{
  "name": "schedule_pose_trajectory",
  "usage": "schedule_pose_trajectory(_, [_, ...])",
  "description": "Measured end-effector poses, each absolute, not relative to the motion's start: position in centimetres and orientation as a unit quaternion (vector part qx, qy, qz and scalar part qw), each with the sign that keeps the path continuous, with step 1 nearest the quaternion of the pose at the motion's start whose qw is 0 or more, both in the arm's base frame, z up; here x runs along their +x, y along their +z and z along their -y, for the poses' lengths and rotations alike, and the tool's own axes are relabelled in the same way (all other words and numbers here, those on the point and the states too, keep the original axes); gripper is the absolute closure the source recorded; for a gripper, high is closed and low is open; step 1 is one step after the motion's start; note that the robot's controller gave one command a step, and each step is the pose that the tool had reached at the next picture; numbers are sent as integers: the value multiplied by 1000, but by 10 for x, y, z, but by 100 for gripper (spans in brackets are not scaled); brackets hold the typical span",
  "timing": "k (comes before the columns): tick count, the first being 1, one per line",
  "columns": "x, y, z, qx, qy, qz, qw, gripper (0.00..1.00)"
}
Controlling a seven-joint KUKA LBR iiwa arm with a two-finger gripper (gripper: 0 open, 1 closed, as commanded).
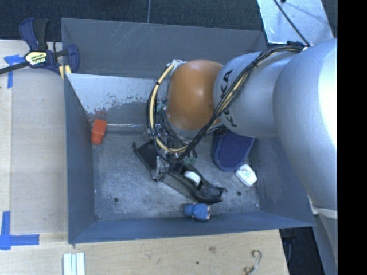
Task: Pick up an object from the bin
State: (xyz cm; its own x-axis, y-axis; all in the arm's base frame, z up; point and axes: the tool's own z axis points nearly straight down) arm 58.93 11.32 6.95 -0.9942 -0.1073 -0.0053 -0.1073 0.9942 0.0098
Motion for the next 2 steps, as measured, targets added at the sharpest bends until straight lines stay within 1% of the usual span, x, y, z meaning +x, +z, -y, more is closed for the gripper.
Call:
schedule_pose_trajectory(1, [590,72,-109,-53,2,-999,4,100])
schedule_pose_trajectory(2, [591,214,-106,-170,0,-986,6,100])
